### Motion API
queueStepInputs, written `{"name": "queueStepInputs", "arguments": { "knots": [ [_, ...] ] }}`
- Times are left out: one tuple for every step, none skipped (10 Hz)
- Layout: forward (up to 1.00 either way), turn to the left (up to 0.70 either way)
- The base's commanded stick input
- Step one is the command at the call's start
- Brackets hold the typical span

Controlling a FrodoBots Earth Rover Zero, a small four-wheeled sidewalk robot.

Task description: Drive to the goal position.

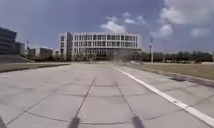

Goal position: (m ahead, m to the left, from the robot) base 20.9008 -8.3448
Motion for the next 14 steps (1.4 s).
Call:
{"name": "queueStepInputs", "arguments": {
  "knots": [
    [0.70, 0.00],
    [0.70, 0.00],
    [0.70, 0.00],
    [0.70, 0.00],
    [0.70, 0.00],
    [0.70, 0.00],
    [0.70, 0.00],
    [0.70, 0.00],
    [0.70, 0.00],
    [0.70, 0.00],
    [0.70, 0.00],
    [0.70, 0.00],
    [0.70, 0.00],
    [0.70, 0.00]
  ]
}}
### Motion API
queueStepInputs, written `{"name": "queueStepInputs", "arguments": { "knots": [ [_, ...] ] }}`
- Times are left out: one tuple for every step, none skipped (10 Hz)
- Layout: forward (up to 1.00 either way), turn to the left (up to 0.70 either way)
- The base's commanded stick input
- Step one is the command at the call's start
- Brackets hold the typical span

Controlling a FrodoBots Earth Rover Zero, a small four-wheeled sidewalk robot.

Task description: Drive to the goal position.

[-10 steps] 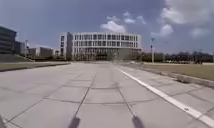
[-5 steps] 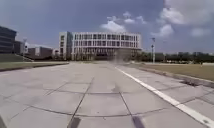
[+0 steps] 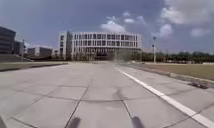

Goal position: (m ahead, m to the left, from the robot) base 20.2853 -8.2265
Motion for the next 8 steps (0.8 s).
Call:
{"name": "queueStepInputs", "arguments": {
  "knots": [
    [0.70, 0.00],
    [0.70, 0.00],
    [0.70, 0.00],
    [0.70, 0.00],
    [0.70, 0.00],
    [0.70, 0.00],
    [0.70, 0.00],
    [0.70, 0.00]
  ]
}}
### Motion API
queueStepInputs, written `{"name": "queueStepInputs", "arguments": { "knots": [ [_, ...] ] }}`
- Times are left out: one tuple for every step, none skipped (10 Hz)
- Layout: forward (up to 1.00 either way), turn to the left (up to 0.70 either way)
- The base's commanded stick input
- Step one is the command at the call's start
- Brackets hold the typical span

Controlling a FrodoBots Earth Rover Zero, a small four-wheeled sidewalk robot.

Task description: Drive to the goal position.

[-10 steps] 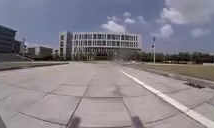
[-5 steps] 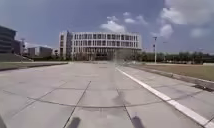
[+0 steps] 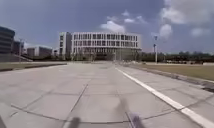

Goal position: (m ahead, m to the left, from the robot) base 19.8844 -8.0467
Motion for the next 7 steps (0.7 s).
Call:
{"name": "queueStepInputs", "arguments": {
  "knots": [
    [0.70, 0.00],
    [0.70, 0.00],
    [0.70, 0.00],
    [0.70, 0.00],
    [0.70, 0.00],
    [0.70, 0.00],
    [0.70, 0.00]
  ]
}}
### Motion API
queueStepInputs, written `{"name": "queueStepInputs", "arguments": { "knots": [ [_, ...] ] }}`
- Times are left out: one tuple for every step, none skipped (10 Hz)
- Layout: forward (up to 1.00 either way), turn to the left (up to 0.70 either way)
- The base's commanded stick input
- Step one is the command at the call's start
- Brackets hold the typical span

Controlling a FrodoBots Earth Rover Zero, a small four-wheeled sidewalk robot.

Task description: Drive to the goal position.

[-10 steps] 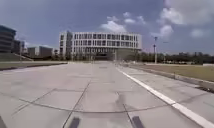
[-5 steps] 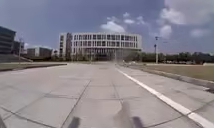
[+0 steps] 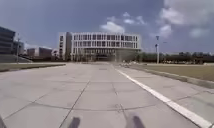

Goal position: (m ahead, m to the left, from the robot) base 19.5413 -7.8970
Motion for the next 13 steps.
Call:
{"name": "queueStepInputs", "arguments": {
  "knots": [
    [0.70, 0.00],
    [0.70, 0.00],
    [0.70, 0.00],
    [0.70, 0.00],
    [0.70, 0.00],
    [0.70, 0.00],
    [0.70, 0.00],
    [0.70, 0.00],
    [0.70, 0.00],
    [0.70, 0.00],
    [0.70, 0.00],
    [0.70, 0.00],
    [0.70, 0.00]
  ]
}}
